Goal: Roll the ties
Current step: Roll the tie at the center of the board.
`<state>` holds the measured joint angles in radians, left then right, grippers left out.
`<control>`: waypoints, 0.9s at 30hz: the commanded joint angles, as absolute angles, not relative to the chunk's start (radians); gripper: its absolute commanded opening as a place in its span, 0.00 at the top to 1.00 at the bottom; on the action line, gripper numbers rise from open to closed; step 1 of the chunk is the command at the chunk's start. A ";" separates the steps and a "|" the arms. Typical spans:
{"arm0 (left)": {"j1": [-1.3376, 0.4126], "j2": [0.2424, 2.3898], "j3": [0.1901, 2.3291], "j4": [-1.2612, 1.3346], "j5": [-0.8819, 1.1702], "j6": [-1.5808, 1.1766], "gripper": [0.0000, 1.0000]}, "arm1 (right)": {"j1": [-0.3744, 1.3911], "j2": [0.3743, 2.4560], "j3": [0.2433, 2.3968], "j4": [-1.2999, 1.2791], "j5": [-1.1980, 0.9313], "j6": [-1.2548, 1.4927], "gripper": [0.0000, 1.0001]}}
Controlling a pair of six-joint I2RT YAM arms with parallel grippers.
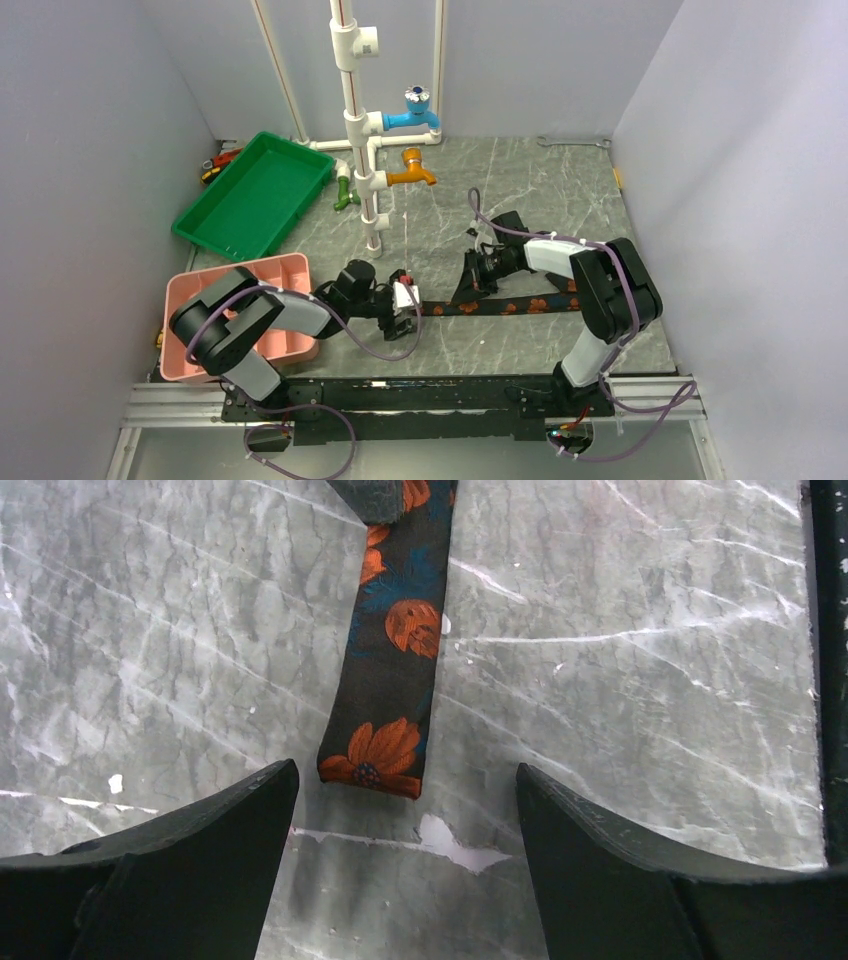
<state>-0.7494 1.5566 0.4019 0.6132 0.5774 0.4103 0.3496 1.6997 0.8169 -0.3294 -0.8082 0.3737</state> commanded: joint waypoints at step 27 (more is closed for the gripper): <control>-0.748 1.659 0.504 0.631 0.675 0.480 0.48 | 0.360 1.860 0.885 -0.411 -0.635 0.247 1.00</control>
<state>-0.7494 1.6661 0.4713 0.6735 0.6243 0.4534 0.3592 1.8217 0.8772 -0.4053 -0.7891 0.2996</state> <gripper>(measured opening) 0.542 0.005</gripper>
